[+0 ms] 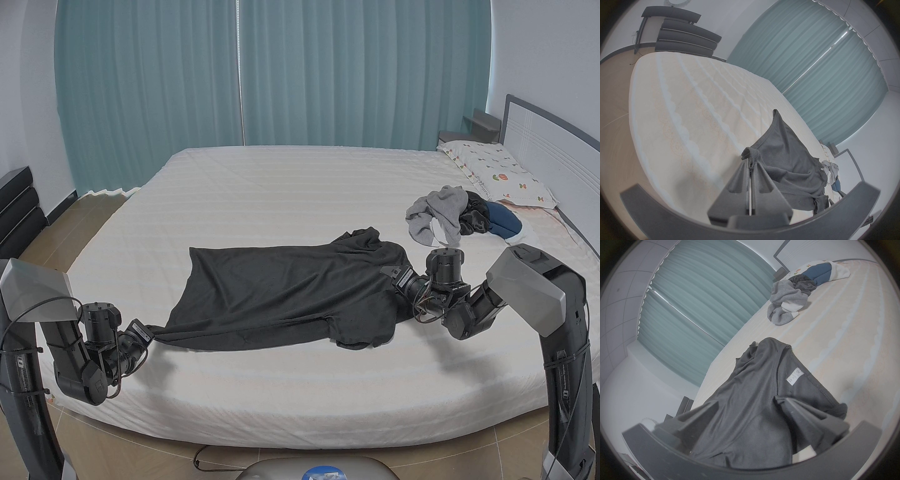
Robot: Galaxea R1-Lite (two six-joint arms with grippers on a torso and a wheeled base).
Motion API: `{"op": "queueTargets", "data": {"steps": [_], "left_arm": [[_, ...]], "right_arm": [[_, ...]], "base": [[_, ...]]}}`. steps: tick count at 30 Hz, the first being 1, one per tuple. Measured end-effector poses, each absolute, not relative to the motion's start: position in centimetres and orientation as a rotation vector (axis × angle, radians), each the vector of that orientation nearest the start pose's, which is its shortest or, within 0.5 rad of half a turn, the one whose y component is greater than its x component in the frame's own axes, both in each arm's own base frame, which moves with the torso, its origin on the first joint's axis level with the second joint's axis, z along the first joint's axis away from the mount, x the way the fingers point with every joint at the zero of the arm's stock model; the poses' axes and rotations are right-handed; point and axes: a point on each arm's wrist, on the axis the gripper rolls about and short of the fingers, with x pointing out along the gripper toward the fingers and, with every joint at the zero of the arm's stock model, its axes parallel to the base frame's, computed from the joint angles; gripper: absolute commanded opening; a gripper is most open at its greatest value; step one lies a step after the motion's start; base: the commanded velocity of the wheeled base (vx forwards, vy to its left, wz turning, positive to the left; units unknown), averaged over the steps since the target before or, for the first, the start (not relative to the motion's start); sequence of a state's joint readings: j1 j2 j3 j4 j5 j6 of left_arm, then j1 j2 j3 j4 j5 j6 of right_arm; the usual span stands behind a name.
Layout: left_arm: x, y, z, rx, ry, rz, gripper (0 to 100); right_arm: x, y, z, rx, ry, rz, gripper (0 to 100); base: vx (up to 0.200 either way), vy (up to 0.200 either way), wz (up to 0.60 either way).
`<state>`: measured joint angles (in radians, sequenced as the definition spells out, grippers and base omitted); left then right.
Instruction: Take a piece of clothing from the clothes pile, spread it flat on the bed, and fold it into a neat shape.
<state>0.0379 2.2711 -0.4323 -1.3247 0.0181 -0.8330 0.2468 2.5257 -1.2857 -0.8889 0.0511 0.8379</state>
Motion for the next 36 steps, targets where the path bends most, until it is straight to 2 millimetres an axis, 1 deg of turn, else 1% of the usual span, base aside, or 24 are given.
{"op": "queueTargets", "data": {"steps": [3, 8, 11, 15, 17, 21, 26, 27, 33, 36], "left_arm": [[30.9, 1.2, -1.0, -0.819, 0.463, 0.266, 0], [30.8, 1.2, -1.1, -0.82, 0.468, 0.267, 0], [30.7, 1.2, -1.1, -0.82, 0.47, 0.268, 0], [30.7, 1.2, -1.1, -0.82, 0.472, 0.268, 0], [30.6, 1.2, -1.1, -0.82, 0.473, 0.268, 0], [30.6, 1.2, -1.1, -0.82, 0.474, 0.268, 0], [30.6, 1.2, -1.1, -0.819, 0.474, 0.269, 0], [30.6, 1.2, -1.1, -0.819, 0.474, 0.268, 0], [30.6, 1.2, -1.1, -0.819, 0.473, 0.268, 0], [30.6, 1.2, -1.1, -0.816, 0.474, 0.267, 0]], "right_arm": [[44.5, 11.2, -0.6, 0.788, 0.486, 0.145, 100], [41.9, 10.5, -0.5, 0.793, 0.587, 0.195, 100], [40.1, 10.1, -0.4, 0.803, 0.665, 0.253, 100], [38.5, 9.7, -0.6, 0.792, 0.73, 0.287, 100], [38.0, 9.8, -0.9, 0.787, 0.753, 0.288, 100], [37.5, 10.6, -1.5, 0.776, 0.781, 0.299, 100], [37.8, 11.8, -2.2, 0.76, 0.786, 0.301, 100], [38.0, 12.1, -2.3, 0.755, 0.781, 0.299, 0], [39.0, 13.1, -2.7, 0.742, 0.765, 0.282, 0], [39.3, 13.3, -2.9, 0.734, 0.752, 0.263, 0]], "base": [[0.0, 0.0, 0.0], [0.0, 0.0, 0.0], [0.0, 0.0, 0.0], [0.0, 0.0, 0.0], [0.0, 0.0, 0.0], [0.0, 0.0, 0.0], [0.0, 0.0, 0.0], [0.0, 0.0, 0.0], [0.0, 0.0, 0.0], [0.0, 0.0, 0.0]]}}
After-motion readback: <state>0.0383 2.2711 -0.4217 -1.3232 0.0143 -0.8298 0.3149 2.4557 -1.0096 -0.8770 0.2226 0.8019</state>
